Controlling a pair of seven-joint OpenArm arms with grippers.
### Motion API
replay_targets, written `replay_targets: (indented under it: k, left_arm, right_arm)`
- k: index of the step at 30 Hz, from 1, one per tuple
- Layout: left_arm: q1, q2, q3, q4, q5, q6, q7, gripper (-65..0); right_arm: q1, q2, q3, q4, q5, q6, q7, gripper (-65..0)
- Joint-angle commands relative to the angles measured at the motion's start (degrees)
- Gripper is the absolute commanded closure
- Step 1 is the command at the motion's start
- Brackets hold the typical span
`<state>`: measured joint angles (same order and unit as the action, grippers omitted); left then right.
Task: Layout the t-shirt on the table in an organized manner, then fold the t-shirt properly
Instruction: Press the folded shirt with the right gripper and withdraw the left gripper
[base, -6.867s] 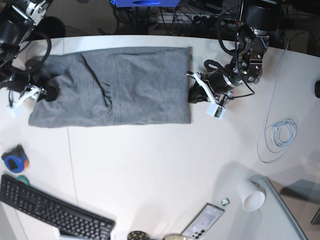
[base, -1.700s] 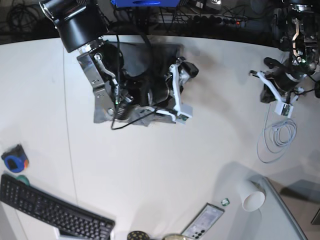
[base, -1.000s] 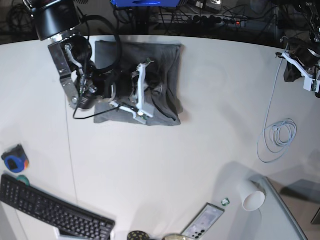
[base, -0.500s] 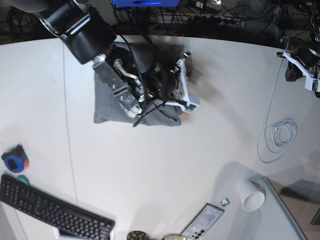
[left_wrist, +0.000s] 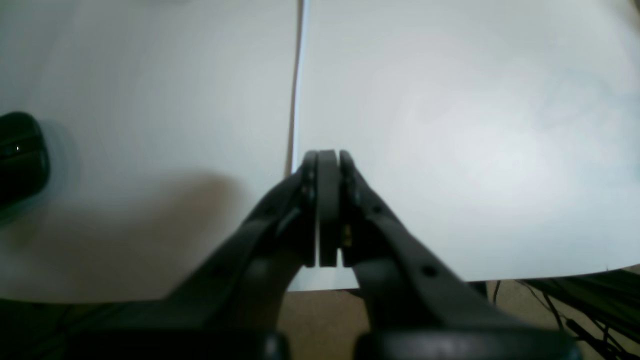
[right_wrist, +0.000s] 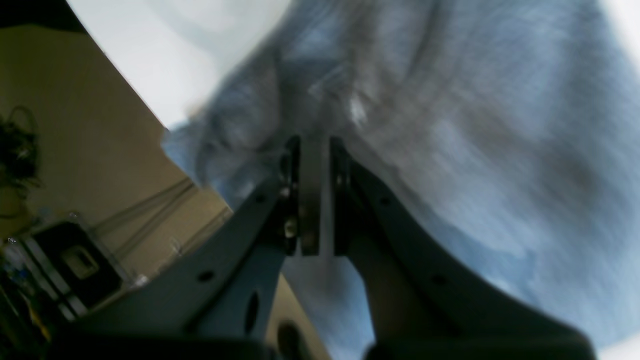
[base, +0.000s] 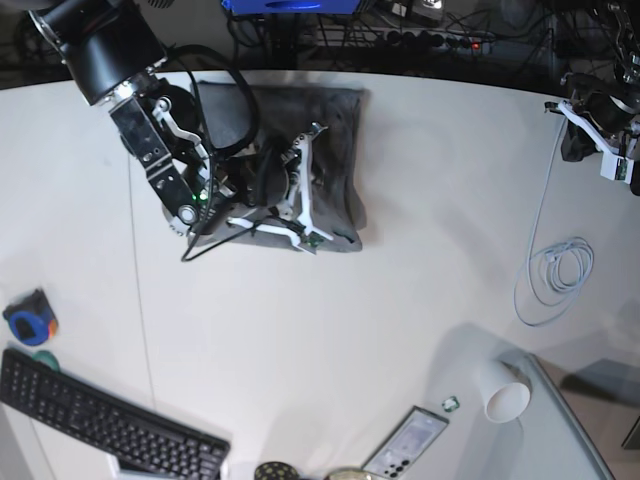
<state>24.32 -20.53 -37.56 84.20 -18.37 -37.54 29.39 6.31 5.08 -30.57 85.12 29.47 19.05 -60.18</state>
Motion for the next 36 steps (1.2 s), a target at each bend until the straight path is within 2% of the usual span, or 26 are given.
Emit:
replay_targets:
  k: [1,4,8,13,17,21,24,26,28,31,36]
  left_arm:
    - [0.1,-1.1,-0.5,1.2,-0.6,0.1,-1.1,0.0]
    - [-0.5,-1.0,-0.2,1.2,-0.6,0.1,-1.0,0.0]
    - [-1.0,-1.0,-0.3,0.7,-0.6,0.1,-1.0,0.0]
    - [-1.1,-1.0,-0.2,0.8,-0.6,0.1,-1.0,0.0]
    - [-1.1,-1.0,-0.1,0.8,-0.6,0.1,-1.0,0.0]
    - [-1.0,-1.0,-0.1,0.9,-0.6,0.1,-1.0,0.0]
    - [-0.6,-0.9,-0.1,0.7,-0.6,0.1,-1.0,0.0]
    - [-0.7,-0.2,-0.3,0.8,-0.6,0.1,-1.0,0.0]
    - [-0.8,-0.1,-0.5,0.8,-0.6,0.1,-1.0,0.0]
    - [-0.9,0.0,-0.2,0.8,-0.6,0.1,-1.0,0.0]
    - [-1.1,0.2,-0.2,0.9,-0.6,0.1,-1.0,0.0]
  right_arm:
    - [2.3,-0.4,0.2,-0.9,0.6,0.2,2.3,-2.7]
    - [3.2,-0.9,0.1,-5.8,0.6,0.2,4.4,-2.7]
    - [4.2,-3.7,-0.2,-10.5,0.6,0.2,5.8,-2.7]
    - [5.9,-5.6,-8.4,-15.9,0.7,0.0,9.6,-2.7]
    - [6.3,-7.9,-12.4,-17.9,0.6,-0.2,9.2,-2.7]
    - [7.5,-7.8,-13.3,-16.7,0.7,-2.7,8.4,-2.7]
    - [7.7,-5.6,-12.9,-6.4,0.7,-5.6,3.2,-2.7]
    - [7.6,-4.2,-9.9,0.5,0.7,-8.5,0.3,-2.7]
    - [7.9,-4.2,-6.3,1.3,0.7,-9.4,-0.5,-2.7]
    - [9.5,-4.2,-4.3,-2.8,0.6,-9.3,1.1,-2.7]
    - [9.8,-4.6,-4.6,-13.0,0.6,-9.3,8.0,-2.7]
